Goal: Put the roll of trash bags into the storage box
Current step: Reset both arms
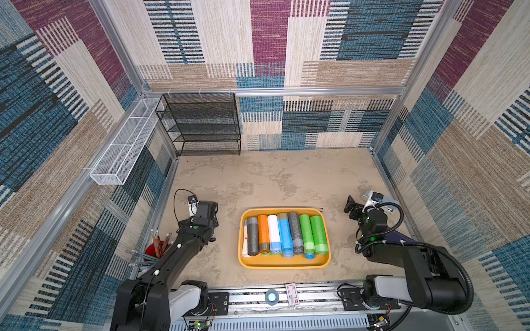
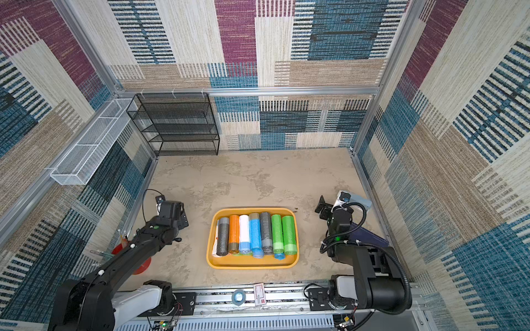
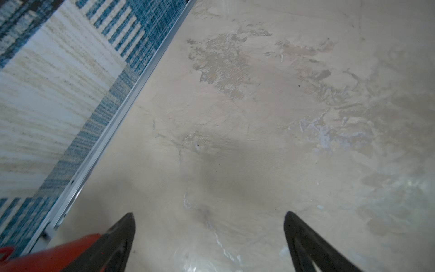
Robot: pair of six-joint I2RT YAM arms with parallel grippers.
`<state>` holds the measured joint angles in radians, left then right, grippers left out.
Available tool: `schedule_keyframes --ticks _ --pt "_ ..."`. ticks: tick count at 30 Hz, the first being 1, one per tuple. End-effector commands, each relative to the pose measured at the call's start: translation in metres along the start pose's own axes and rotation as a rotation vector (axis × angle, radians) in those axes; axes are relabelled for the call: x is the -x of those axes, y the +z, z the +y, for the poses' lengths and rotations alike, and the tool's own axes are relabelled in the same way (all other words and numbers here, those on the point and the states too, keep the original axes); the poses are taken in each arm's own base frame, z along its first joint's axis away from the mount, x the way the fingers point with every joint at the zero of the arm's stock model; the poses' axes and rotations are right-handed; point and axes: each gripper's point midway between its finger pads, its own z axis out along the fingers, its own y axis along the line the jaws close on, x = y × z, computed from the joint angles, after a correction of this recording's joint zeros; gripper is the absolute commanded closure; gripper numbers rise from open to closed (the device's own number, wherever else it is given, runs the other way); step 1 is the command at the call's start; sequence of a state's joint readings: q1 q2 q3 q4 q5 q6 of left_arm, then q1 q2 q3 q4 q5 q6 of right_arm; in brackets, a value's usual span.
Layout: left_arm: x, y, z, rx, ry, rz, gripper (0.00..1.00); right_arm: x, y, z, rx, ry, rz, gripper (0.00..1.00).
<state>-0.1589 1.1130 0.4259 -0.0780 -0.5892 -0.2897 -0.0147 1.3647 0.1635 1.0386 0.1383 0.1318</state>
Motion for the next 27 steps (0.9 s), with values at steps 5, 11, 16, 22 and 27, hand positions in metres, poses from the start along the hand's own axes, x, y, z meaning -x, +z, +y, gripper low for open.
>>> schedule_keyframes --ticks 5,11,16,22,27 --pt "0.077 -0.01 -0.032 -0.237 -0.08 -0.518 0.01 0.025 -0.002 0.026 0.107 -0.134 -0.186 0.01" --pt "0.079 0.024 -0.069 -0.272 0.061 -0.532 0.01 0.023 0.012 0.026 0.101 -0.13 -0.152 0.01" --pt "0.078 0.026 -0.067 -0.269 0.049 -0.505 0.0 0.024 0.012 0.026 0.102 -0.131 -0.155 0.01" --pt "0.079 0.031 -0.068 -0.265 0.05 -0.462 0.0 0.024 0.011 0.026 0.101 -0.131 -0.156 0.01" --pt "0.081 0.04 -0.072 -0.293 0.055 -0.416 0.0 0.024 0.012 0.026 0.099 -0.132 -0.155 0.01"
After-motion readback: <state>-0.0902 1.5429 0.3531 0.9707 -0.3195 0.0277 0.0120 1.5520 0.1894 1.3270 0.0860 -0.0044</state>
